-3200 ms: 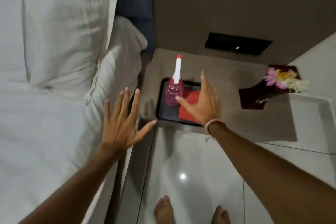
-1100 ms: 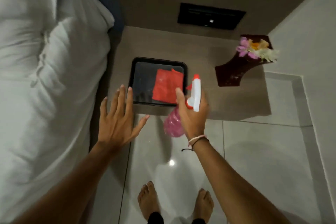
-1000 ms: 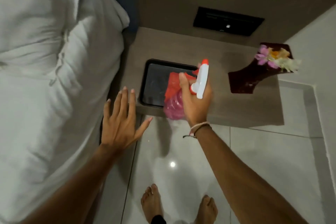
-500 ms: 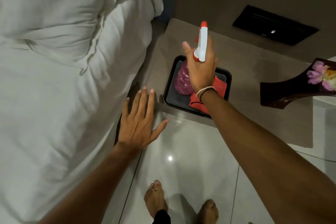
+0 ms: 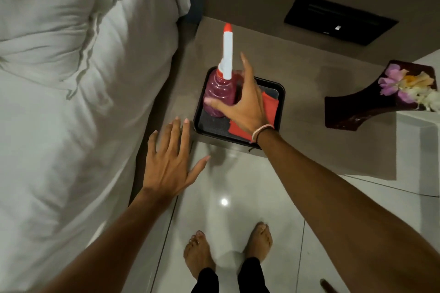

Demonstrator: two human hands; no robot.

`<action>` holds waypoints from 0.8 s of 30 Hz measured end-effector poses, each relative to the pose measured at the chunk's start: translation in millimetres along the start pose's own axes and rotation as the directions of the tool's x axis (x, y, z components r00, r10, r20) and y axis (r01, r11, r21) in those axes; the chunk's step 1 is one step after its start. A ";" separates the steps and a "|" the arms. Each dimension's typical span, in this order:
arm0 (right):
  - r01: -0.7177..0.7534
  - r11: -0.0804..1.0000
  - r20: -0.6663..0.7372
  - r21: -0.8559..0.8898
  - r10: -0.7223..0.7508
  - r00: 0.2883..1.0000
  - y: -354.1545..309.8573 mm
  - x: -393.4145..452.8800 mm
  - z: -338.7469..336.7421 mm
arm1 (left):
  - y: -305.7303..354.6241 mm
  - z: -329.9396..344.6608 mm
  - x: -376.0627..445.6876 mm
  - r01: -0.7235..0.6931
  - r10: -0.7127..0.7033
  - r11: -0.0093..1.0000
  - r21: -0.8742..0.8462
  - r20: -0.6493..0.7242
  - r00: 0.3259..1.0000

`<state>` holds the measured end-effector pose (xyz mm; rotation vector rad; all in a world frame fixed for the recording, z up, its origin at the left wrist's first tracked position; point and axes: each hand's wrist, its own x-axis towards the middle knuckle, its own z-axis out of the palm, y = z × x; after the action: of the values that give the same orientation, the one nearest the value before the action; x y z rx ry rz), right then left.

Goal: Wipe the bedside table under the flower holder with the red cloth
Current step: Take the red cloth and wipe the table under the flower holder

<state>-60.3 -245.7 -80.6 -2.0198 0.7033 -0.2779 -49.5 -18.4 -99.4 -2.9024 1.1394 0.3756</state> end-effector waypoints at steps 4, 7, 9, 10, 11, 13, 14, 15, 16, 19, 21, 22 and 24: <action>-0.112 0.986 0.080 -0.122 0.123 0.989 46.0 -34.9 -32.4 | 36.7 -10.8 0.5 -0.030 0.036 0.999 -0.043 0.151 0.988; -0.228 0.968 -0.054 -0.101 0.224 0.973 74.4 -55.1 -50.6 | 71.2 -12.3 14.2 0.044 0.018 0.951 -0.306 0.198 0.980; -0.312 0.949 -0.146 -0.041 0.304 0.942 82.9 -56.3 -57.4 | 92.9 -14.7 31.2 0.113 -0.035 0.882 -0.458 0.176 0.984; -0.351 0.937 -0.168 0.001 0.346 0.923 84.5 -52.6 -59.0 | 101.6 -15.2 41.4 0.141 -0.062 0.852 -0.503 0.170 0.983; -0.388 0.921 -0.178 0.039 0.389 0.904 85.3 -46.7 -60.3 | 109.2 -15.2 52.5 0.172 -0.091 0.827 -0.535 0.173 0.981; -0.473 0.874 -0.152 0.106 0.485 0.861 88.7 -32.4 -63.4 | 122.4 -13.7 74.1 0.266 -0.173 0.770 -0.580 0.212 0.962; -0.513 0.848 -0.117 0.130 0.527 0.842 91.4 -26.3 -64.7 | 128.1 -12.8 83.9 0.325 -0.222 0.732 -0.599 0.241 0.945; -0.546 0.826 -0.079 0.140 0.559 0.825 94.2 -20.9 -65.5 | 132.9 -11.6 92.9 0.386 -0.272 0.686 -0.617 0.275 0.922; -0.569 0.812 -0.047 0.132 0.578 0.814 96.5 -17.5 -65.6 | 136.7 -10.7 100.2 0.450 -0.321 0.635 -0.628 0.314 0.893; -0.595 0.793 0.010 0.135 0.599 0.801 103.5 -10.8 -70.7 | 143.9 -5.9 122.4 0.592 -0.435 0.480 -0.647 0.411 0.801; -0.610 0.766 0.059 0.203 0.612 0.788 103.3 -8.8 -76.4 | 142.4 -4.1 130.4 0.647 -0.460 0.367 -0.668 0.475 0.750; -0.623 0.740 0.091 0.252 0.623 0.777 102.8 -8.9 -81.1 | 142.3 -4.8 132.4 0.667 -0.455 0.315 -0.675 0.510 0.730; -0.655 0.663 0.171 0.363 0.643 0.746 102.1 -12.3 -91.3 | 143.5 -6.6 132.9 0.687 -0.417 0.218 -0.693 0.571 0.708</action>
<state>-149.6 -343.3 -117.8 -1.2636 1.1970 0.0397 -50.1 -213.8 -110.2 -3.5059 -0.4838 1.6980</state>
